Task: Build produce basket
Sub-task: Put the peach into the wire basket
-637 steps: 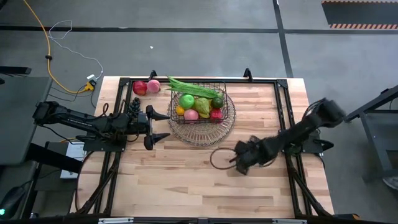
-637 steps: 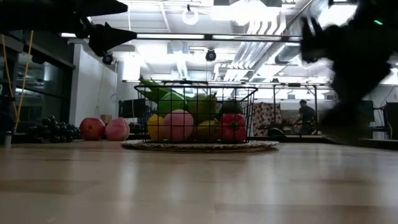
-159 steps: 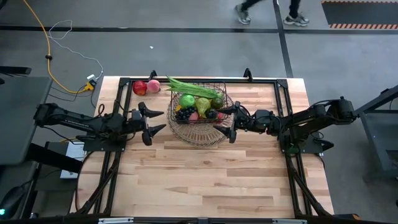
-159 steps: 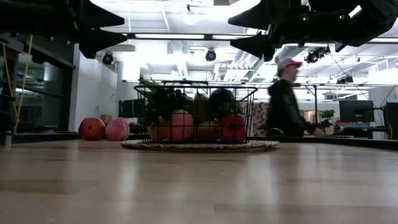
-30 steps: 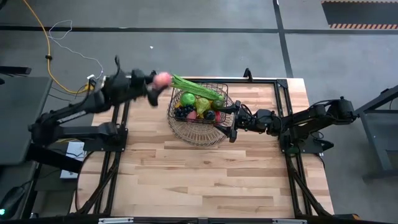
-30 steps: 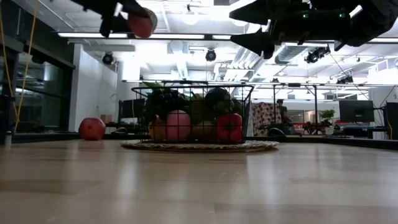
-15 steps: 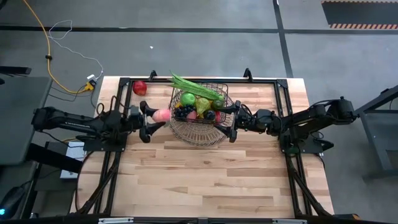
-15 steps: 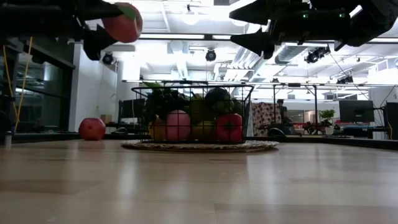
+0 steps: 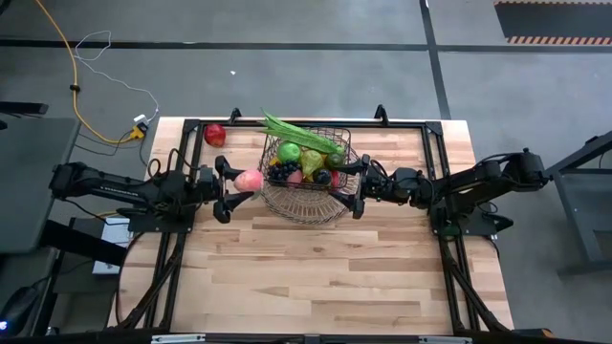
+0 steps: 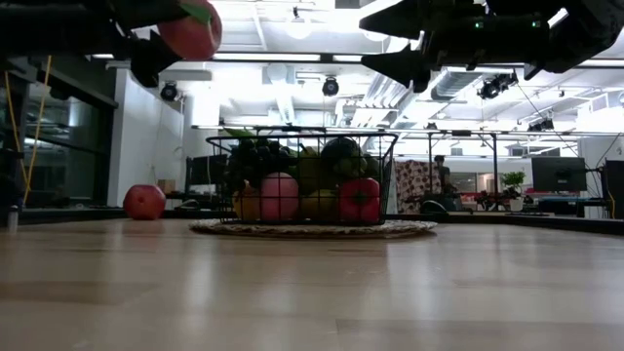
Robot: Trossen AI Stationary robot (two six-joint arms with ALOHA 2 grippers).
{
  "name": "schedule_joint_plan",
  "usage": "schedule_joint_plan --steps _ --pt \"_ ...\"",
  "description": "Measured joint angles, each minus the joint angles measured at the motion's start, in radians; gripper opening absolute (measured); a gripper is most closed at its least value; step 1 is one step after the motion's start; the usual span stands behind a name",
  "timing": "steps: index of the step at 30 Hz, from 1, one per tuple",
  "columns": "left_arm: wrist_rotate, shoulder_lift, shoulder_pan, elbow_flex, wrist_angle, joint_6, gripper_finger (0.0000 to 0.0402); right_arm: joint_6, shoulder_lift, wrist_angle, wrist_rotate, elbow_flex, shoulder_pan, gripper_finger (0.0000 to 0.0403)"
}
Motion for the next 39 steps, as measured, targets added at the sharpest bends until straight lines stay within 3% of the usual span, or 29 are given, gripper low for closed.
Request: schedule_joint_plan --steps 13,18,25,31,33,39 --pt "-0.004 0.0 0.0 0.0 -0.004 0.0 0.0275 0.0 0.0 -0.001 0.0 0.0 0.0 0.0374" --pt "-0.156 0.026 0.001 0.001 0.002 -0.023 0.0275 0.0 0.0 0.0 0.0 0.0 0.0 0.0374" --pt "-0.314 0.242 0.039 0.114 -0.078 -0.048 0.0275 0.0 0.0 0.002 0.0 0.0 0.0 0.0374" --pt "-0.46 0.478 0.149 0.281 -0.235 -0.08 0.0275 0.0 0.0 0.001 0.0 0.0 0.0 0.0374" --pt "-0.451 0.546 0.209 0.334 -0.27 -0.08 0.0275 0.0 0.0 0.0 0.0 0.0 0.0 0.0374" --pt "-0.299 0.709 0.334 0.451 -0.363 -0.08 0.0275 0.0 0.0 -0.004 0.0 0.0 0.0 0.0374"
